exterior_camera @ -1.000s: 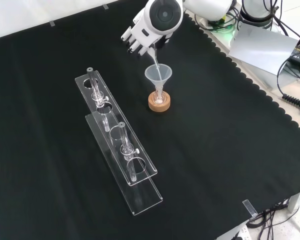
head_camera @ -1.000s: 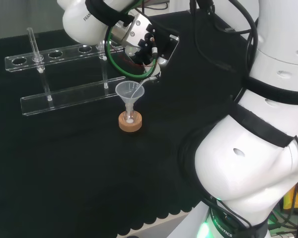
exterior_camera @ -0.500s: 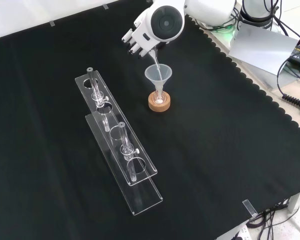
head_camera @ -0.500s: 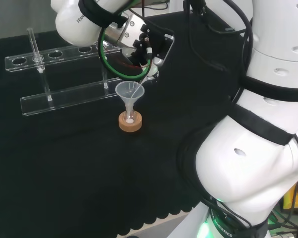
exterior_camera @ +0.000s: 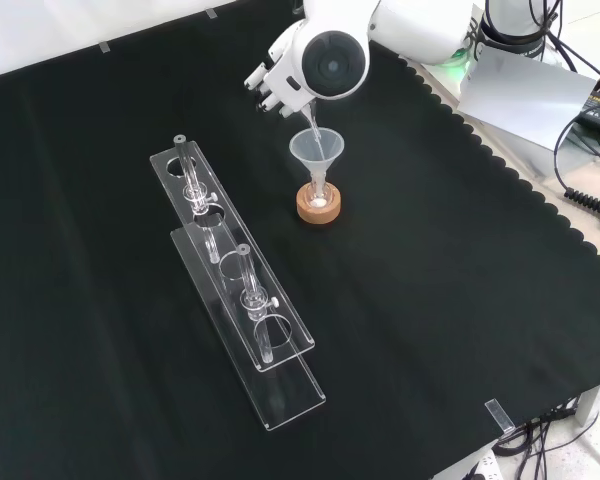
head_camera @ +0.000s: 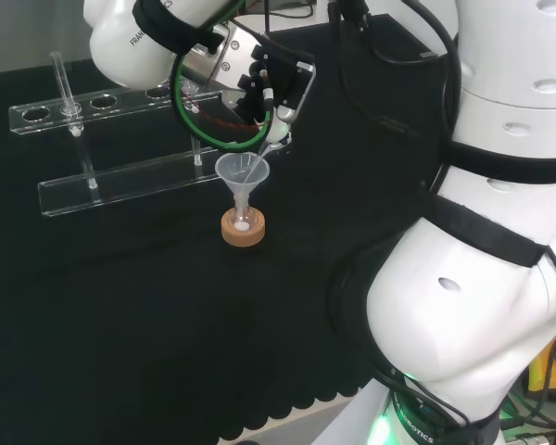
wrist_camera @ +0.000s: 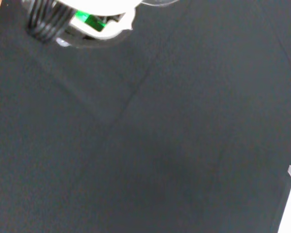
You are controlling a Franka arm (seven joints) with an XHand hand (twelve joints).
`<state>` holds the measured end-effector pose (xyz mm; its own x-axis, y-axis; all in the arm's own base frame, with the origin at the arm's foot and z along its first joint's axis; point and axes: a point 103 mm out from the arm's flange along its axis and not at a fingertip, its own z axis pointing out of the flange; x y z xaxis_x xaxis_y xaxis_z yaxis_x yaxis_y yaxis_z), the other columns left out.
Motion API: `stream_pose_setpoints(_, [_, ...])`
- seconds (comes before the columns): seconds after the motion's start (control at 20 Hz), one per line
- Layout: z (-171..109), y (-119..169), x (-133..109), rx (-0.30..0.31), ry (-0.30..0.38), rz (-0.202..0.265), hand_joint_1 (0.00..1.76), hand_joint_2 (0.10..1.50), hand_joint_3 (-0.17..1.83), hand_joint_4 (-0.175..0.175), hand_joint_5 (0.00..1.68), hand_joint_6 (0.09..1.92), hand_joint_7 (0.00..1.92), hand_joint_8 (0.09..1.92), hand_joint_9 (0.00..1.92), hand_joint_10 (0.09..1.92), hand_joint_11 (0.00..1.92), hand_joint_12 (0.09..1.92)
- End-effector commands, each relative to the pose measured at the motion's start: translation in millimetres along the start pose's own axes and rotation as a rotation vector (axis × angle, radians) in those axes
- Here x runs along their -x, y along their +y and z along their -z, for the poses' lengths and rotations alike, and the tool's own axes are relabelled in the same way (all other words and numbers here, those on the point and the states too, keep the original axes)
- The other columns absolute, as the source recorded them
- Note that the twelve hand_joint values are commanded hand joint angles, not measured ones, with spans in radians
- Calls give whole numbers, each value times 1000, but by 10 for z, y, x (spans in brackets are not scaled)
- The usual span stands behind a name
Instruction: Pour all the NaCl from the weighing funnel into the round-bottom flask.
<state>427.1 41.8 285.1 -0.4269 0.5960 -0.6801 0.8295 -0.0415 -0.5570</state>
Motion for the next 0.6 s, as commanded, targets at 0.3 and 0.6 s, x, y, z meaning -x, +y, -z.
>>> stream_pose_setpoints(0.3, [139, -22, -48, -19, -46, -10, 1076, 710, 703, 175, 1106, 982, 506, 656, 760, 493, 452, 1282])
stream_pose_setpoints(0.6, [214, -32, -105, -52, -70, -18, 1075, 710, 703, 175, 1105, 982, 508, 657, 759, 495, 450, 1284])
